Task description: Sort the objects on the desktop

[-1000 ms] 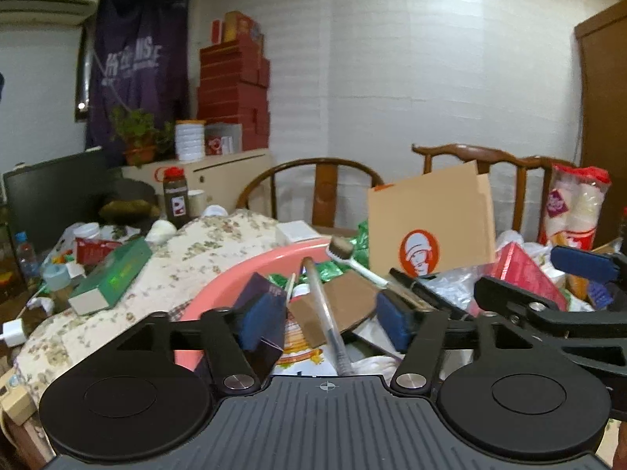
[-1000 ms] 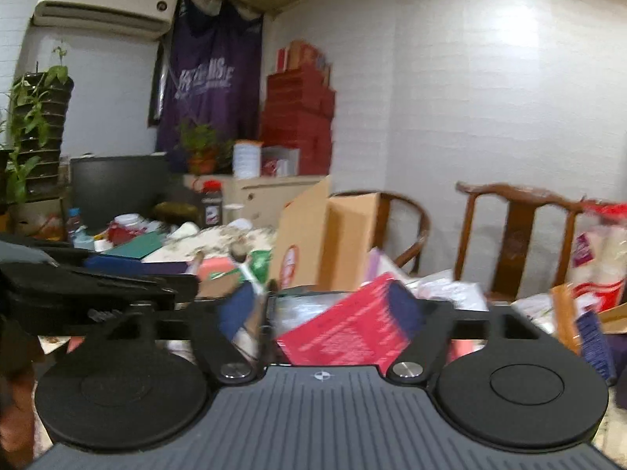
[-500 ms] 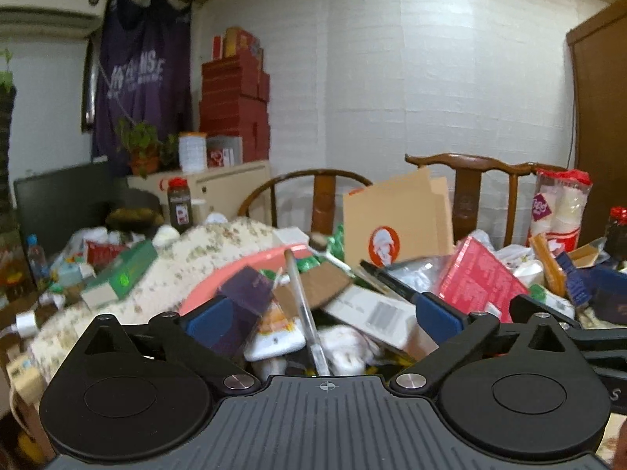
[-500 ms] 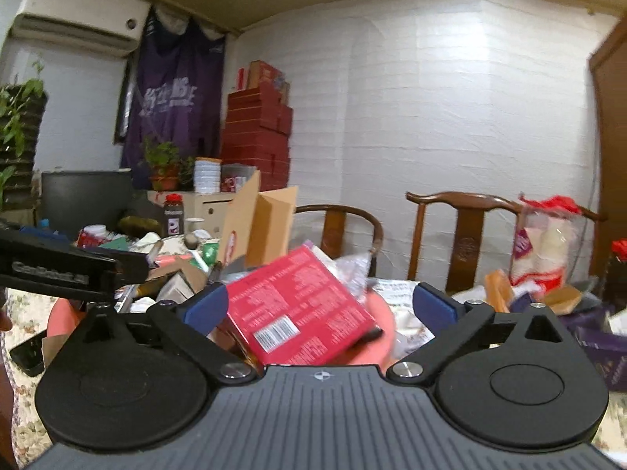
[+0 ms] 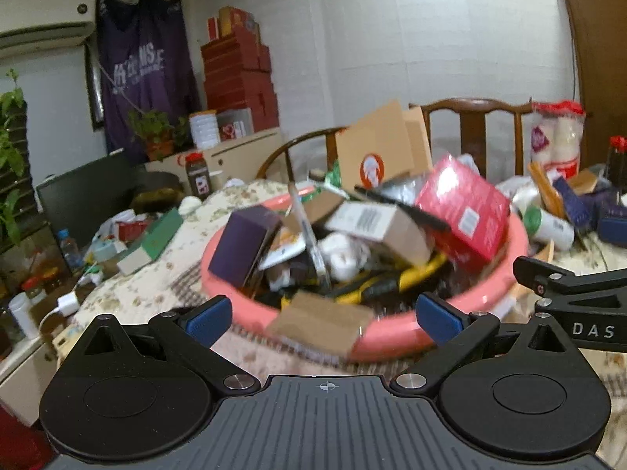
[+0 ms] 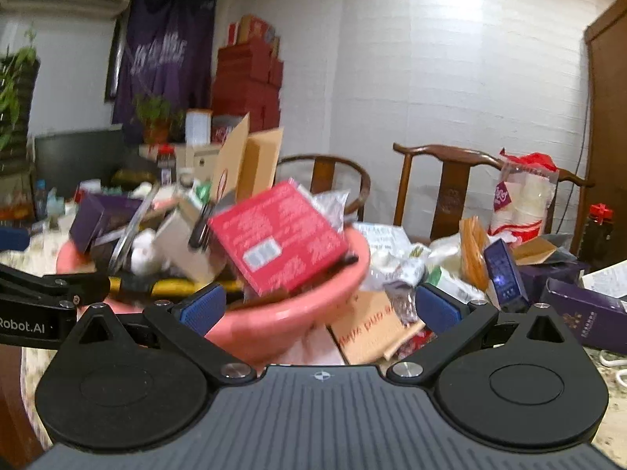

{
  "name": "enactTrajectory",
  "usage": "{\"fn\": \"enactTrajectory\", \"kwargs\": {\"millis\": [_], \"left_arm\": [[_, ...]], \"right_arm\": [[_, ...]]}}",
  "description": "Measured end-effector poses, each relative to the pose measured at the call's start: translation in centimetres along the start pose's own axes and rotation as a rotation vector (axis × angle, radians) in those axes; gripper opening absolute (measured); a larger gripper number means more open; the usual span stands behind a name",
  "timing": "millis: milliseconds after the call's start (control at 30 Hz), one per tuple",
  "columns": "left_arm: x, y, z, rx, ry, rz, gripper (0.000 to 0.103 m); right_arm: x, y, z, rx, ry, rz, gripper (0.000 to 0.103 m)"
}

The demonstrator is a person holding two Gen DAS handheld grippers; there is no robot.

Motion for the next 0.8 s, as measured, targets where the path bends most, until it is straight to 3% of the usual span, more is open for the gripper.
{"fn": "enactTrajectory", "kwargs": {"millis": [400, 800], "left_arm": [[-1.1, -2.6, 0.3, -0.017, 0.007, -0.096, 0.103], [-0.1, -2.6, 0.9, -0.016, 0.016, -0.120, 0.103]], "right_arm": [[-2.3, -1.5, -1.1, -0.054, 0.012, -0.036, 0.103], [-2.3, -1.2, -0.6, -0.038, -0.004, -0.029, 0.103]]}}
Point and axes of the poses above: each gripper's, at about its wrist camera, not at the fingertips, and x roughly the way its jaws point, z to its right, y to its top, the point moved 1 cm from there along x, roughly the way its jaws point, and after that the axes turned 2 degrees about y, right-handed, at the moved point
